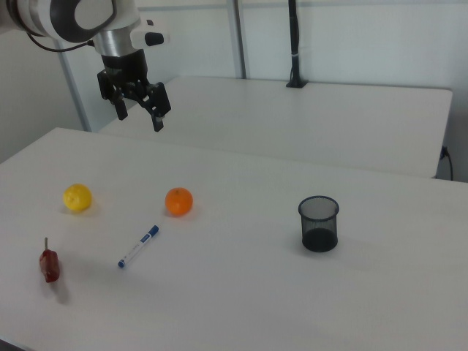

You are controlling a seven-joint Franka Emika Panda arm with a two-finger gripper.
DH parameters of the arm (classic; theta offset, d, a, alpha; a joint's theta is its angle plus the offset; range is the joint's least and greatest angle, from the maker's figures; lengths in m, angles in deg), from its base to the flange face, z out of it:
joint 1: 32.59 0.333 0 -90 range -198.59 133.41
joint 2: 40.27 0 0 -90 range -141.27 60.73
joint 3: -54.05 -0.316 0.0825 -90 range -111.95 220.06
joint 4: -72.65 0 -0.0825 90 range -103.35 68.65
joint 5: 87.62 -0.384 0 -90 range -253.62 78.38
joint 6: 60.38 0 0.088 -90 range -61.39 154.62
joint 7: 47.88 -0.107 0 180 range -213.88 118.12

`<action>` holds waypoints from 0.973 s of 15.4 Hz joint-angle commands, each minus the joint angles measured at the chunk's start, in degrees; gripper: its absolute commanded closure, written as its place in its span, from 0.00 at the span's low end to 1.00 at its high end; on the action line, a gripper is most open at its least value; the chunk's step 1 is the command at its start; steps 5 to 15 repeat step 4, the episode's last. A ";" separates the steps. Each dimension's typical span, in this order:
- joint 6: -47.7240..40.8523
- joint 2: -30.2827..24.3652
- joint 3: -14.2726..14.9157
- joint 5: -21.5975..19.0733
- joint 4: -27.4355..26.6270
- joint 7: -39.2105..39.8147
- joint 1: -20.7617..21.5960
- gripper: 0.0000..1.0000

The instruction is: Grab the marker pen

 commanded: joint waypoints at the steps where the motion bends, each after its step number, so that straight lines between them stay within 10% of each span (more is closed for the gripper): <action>1: 1.80 -2.21 -0.09 1.73 -3.10 1.46 0.14 0.00; 15: 1.45 -2.21 -0.18 1.73 -3.10 1.19 0.23 0.00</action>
